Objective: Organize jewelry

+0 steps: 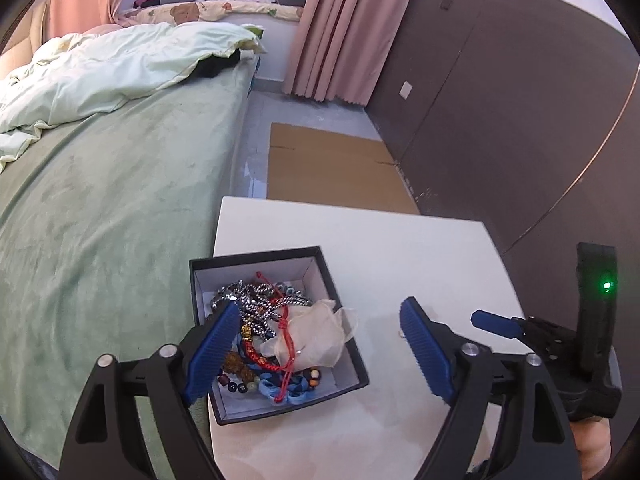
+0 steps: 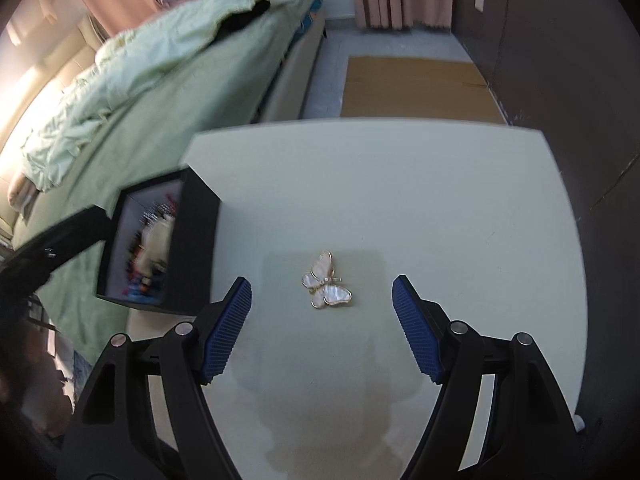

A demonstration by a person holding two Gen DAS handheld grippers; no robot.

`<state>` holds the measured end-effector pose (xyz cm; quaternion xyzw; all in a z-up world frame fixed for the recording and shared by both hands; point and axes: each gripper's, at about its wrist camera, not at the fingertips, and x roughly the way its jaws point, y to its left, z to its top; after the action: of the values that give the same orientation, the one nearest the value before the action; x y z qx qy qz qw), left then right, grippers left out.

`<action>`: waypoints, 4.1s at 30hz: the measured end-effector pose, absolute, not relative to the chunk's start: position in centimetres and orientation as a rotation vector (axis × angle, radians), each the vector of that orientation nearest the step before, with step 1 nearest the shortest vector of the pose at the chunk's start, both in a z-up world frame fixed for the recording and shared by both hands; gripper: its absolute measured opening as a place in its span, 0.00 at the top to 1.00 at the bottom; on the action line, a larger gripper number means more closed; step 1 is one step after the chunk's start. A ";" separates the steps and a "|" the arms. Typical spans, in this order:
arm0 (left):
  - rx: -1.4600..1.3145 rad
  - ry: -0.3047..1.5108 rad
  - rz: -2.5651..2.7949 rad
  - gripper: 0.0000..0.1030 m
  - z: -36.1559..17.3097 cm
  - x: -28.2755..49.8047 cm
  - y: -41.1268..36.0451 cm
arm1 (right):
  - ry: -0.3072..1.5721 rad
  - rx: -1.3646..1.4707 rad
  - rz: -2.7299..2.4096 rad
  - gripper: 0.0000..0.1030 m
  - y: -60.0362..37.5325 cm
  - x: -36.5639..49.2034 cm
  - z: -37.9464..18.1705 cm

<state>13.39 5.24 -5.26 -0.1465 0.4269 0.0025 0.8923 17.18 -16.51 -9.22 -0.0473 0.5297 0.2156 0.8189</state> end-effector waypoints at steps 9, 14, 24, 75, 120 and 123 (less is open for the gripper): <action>-0.257 0.916 0.053 0.12 -6.9 14.5 5.4 | 1.132 -0.240 0.440 0.29 -14.0 17.6 -11.7; -0.257 0.908 0.082 0.08 -7.0 14.7 6.0 | 1.150 -0.257 0.425 0.40 -13.7 18.5 -13.0; -0.266 0.905 0.110 0.08 -6.9 14.5 6.9 | 1.138 -0.315 0.442 0.71 -13.2 18.1 -13.3; -0.422 0.837 0.190 0.08 -4.7 12.1 13.9 | 1.038 0.149 0.750 0.72 -10.5 16.5 -3.9; -0.250 0.650 0.063 0.08 1.5 6.1 6.5 | 0.863 0.135 0.523 0.07 -22.2 11.4 0.3; -0.251 0.628 0.060 0.08 2.1 5.1 5.9 | 0.838 0.165 0.491 0.07 -24.0 10.0 0.2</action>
<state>5.12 5.92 2.13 -0.1229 0.3080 0.0294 0.9430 10.03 -23.99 0.18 0.0790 0.4020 0.2359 0.8812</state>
